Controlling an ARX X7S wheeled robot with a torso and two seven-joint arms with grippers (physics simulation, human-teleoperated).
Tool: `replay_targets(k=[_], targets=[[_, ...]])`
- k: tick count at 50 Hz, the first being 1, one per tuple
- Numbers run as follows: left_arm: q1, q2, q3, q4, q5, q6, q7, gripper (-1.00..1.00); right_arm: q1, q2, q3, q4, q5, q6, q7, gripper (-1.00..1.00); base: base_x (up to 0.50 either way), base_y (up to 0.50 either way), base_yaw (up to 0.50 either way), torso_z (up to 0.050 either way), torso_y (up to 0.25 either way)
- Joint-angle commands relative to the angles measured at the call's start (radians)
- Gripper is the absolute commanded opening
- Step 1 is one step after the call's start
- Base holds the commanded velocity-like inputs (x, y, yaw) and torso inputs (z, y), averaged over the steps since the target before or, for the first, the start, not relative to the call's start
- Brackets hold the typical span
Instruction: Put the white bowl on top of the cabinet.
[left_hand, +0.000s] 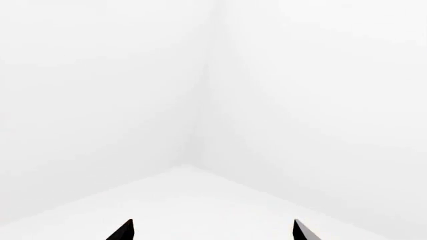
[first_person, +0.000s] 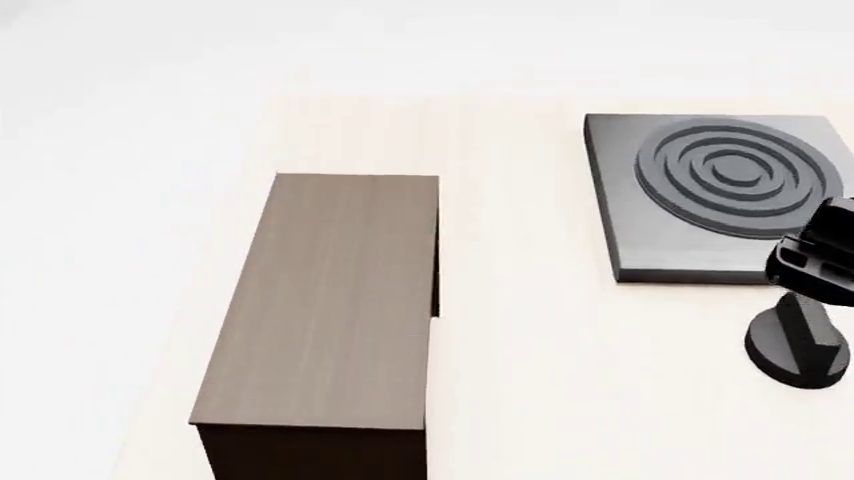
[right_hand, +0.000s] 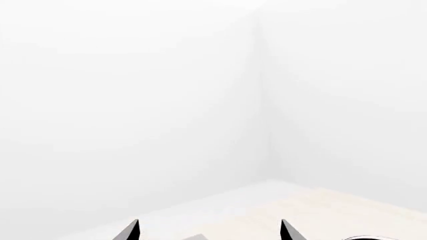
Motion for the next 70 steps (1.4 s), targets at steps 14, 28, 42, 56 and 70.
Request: replay_targets(k=[14, 28, 42, 56, 70], targets=[[0.004, -0.01, 0.006, -0.005, -0.012, 0.01, -0.01, 1.0, 0.021, 0.006, 0.011, 0.055, -0.082, -0.003, 0.114, 1.0, 0.23, 0.0, 0.0, 0.0, 0.001], [0.006, -0.014, 0.01, -0.001, -0.017, 0.01, -0.021, 1.0, 0.036, 0.065, 0.205, 0.119, -0.176, 0.087, 0.248, 1.0, 0.0, 0.0, 0.0, 0.0, 0.0], [0.007, -0.02, 0.015, -0.001, -0.023, 0.012, -0.027, 1.0, 0.028, 0.07, 0.233, 0.145, -0.186, 0.079, 0.265, 1.0, 0.0, 0.0, 0.0, 0.0, 0.0], [0.006, -0.025, 0.02, -0.016, -0.026, 0.027, -0.029, 1.0, 0.059, 0.078, 0.242, 0.164, -0.198, 0.201, 0.292, 1.0, 0.0, 0.0, 0.0, 0.0, 0.0], [0.008, -0.029, 0.025, -0.023, -0.029, 0.036, -0.033, 1.0, 0.082, 0.078, 0.235, 0.187, -0.186, 0.282, 0.284, 1.0, 0.0, 0.0, 0.0, 0.0, 0.0]])
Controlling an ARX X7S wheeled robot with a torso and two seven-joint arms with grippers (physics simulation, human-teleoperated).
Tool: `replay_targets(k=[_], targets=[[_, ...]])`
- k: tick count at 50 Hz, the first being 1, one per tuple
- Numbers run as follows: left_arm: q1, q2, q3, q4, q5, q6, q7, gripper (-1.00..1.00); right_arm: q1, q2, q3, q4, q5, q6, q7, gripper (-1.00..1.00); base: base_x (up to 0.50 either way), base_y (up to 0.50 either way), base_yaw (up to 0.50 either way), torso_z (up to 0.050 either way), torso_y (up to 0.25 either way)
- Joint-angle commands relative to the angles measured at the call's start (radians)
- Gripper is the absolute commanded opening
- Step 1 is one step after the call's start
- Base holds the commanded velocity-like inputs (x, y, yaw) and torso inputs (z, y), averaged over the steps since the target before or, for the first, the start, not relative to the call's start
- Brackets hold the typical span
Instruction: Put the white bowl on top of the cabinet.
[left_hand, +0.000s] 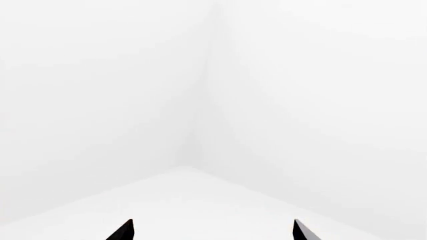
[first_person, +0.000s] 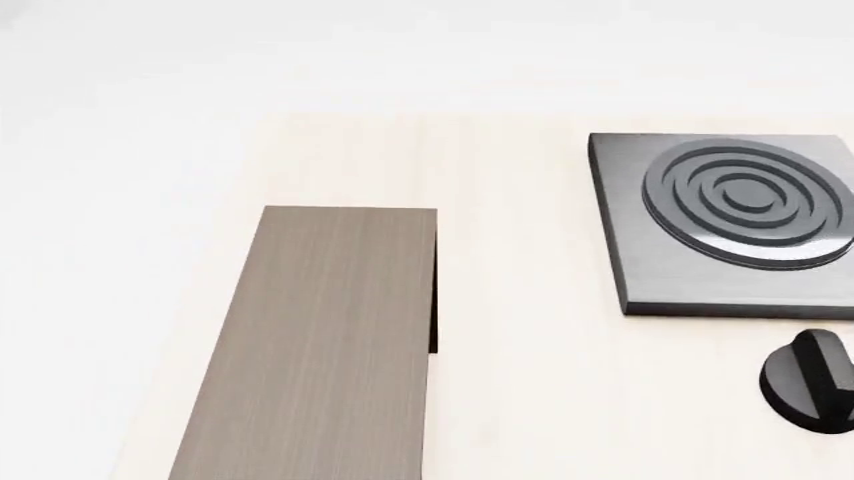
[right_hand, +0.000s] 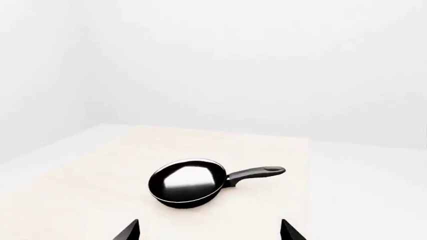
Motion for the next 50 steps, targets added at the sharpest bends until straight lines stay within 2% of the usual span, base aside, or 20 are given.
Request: replay_targets(k=[1, 25, 38, 50], targets=[[0.001, -0.004, 0.004, -0.009, -0.002, 0.009, -0.003, 1.0, 0.02, -0.002, 0.003, 0.019, 0.008, 0.066, -0.001, 1.0, 0.0, 0.0, 0.0, 0.0, 0.0], [0.001, -0.011, 0.011, -0.008, -0.012, 0.007, -0.015, 1.0, 0.059, -0.001, -0.004, 0.085, 0.038, 0.196, -0.024, 1.0, 0.0, 0.0, 0.0, 0.0, 0.0], [0.003, -0.015, 0.014, -0.001, -0.019, 0.002, -0.023, 1.0, 0.065, -0.007, 0.001, 0.118, 0.044, 0.196, -0.025, 1.0, 0.0, 0.0, 0.0, 0.0, 0.0], [0.004, -0.018, 0.019, -0.011, -0.02, 0.01, -0.026, 1.0, 0.05, -0.009, 0.015, 0.123, 0.013, 0.124, 0.015, 1.0, 0.0, 0.0, 0.0, 0.0, 0.0]])
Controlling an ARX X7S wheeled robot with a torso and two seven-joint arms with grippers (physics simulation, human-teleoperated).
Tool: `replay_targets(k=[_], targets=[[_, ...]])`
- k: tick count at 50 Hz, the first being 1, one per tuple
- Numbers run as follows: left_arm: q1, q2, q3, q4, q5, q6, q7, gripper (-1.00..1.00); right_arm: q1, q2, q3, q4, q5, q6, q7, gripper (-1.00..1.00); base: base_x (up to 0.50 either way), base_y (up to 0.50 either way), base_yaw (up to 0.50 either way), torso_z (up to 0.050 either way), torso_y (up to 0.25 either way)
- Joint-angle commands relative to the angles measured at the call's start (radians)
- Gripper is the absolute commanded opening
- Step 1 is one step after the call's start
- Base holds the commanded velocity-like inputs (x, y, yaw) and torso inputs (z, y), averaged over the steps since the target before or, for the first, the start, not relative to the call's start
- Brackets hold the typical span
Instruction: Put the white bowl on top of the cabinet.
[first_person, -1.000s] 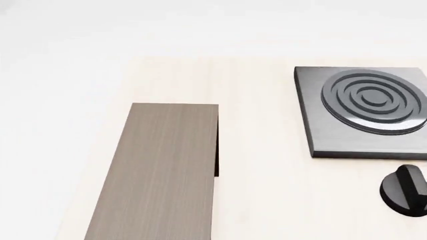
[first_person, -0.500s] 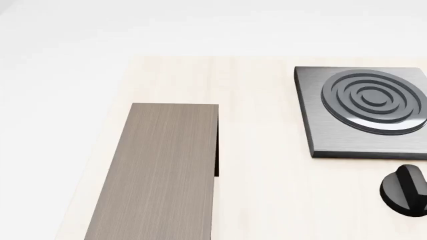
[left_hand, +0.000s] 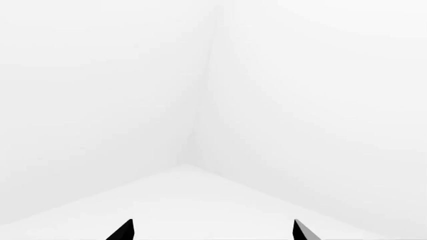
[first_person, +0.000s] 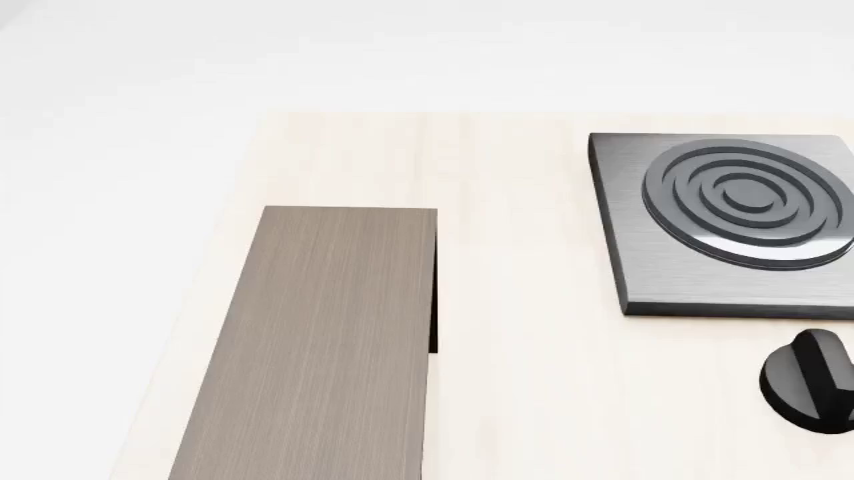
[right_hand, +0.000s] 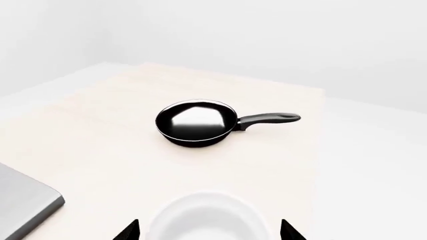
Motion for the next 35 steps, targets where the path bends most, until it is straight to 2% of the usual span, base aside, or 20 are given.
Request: replay_targets(k=[1, 16, 35], targets=[[0.001, -0.003, 0.004, -0.006, -0.003, 0.005, -0.003, 1.0, -0.01, 0.003, 0.005, 0.01, -0.022, -0.027, 0.027, 1.0, 0.0, 0.0, 0.0, 0.0, 0.0], [0.005, -0.008, 0.009, 0.001, -0.008, 0.003, -0.011, 1.0, -0.028, 0.013, 0.015, 0.038, -0.038, -0.043, 0.043, 1.0, 0.0, 0.0, 0.0, 0.0, 0.0], [0.004, -0.013, 0.015, -0.008, -0.013, 0.011, -0.015, 1.0, -0.024, -0.021, 0.183, 0.112, 0.038, -0.094, -0.007, 1.0, 0.0, 0.0, 0.0, 0.0, 0.0]])
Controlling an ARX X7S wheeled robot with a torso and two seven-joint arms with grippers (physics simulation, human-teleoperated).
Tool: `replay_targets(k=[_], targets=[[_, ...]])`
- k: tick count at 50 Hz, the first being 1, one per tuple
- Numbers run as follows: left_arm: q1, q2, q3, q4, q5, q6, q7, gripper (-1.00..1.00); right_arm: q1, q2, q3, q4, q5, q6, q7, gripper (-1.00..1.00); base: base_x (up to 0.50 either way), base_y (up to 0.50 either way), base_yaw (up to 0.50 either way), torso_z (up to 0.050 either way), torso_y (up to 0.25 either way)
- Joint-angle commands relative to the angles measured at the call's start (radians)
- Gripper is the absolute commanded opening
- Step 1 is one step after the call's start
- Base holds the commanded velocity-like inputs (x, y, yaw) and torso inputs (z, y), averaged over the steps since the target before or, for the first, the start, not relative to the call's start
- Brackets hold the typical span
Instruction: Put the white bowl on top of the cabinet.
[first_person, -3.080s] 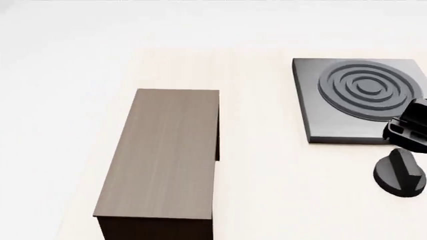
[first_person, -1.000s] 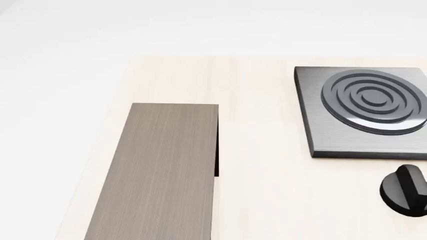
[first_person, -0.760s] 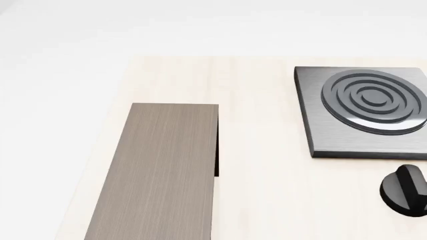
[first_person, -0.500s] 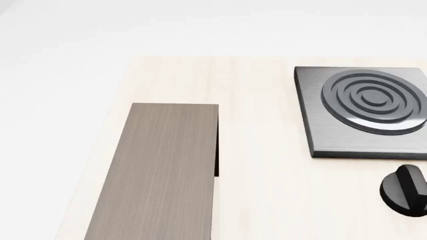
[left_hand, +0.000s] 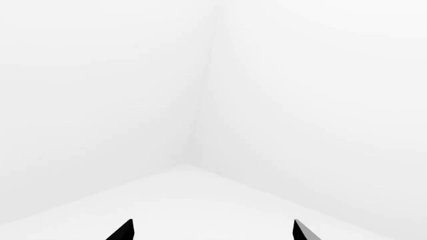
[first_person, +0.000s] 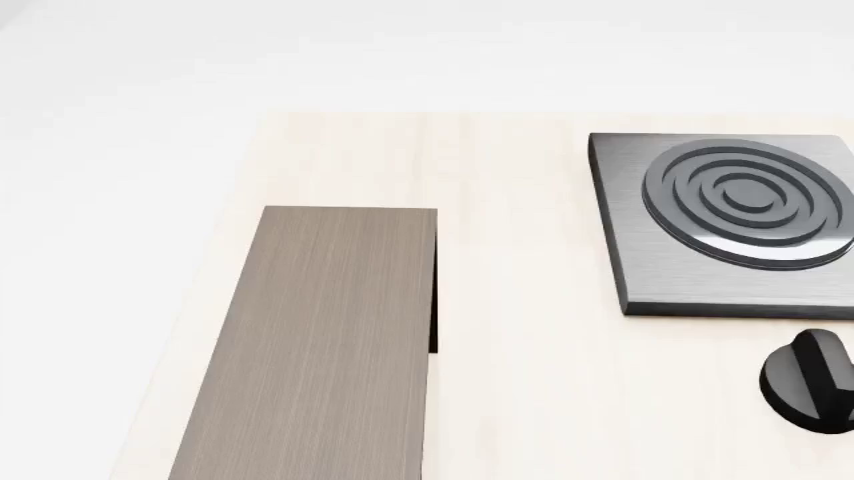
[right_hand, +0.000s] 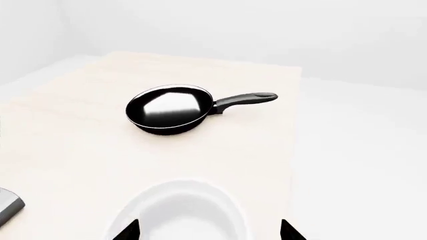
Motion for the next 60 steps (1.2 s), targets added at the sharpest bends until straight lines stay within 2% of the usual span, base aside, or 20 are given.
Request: replay_targets(k=[1, 25, 60], targets=[[0.0, -0.003, 0.004, -0.007, -0.002, 0.007, -0.002, 1.0, 0.002, -0.015, 0.086, 0.037, 0.035, -0.022, -0.021, 1.0, 0.0, 0.0, 0.0, 0.0, 0.0], [0.002, -0.008, 0.013, -0.028, -0.005, 0.03, -0.002, 1.0, 0.002, -0.025, 0.141, 0.074, 0.032, -0.07, 0.002, 1.0, 0.0, 0.0, 0.0, 0.0, 0.0], [0.011, -0.02, 0.026, 0.01, -0.019, 0.003, -0.026, 1.0, 0.077, 0.008, 0.191, 0.298, 0.057, -0.209, 0.001, 1.0, 0.0, 0.0, 0.0, 0.0, 0.0]])
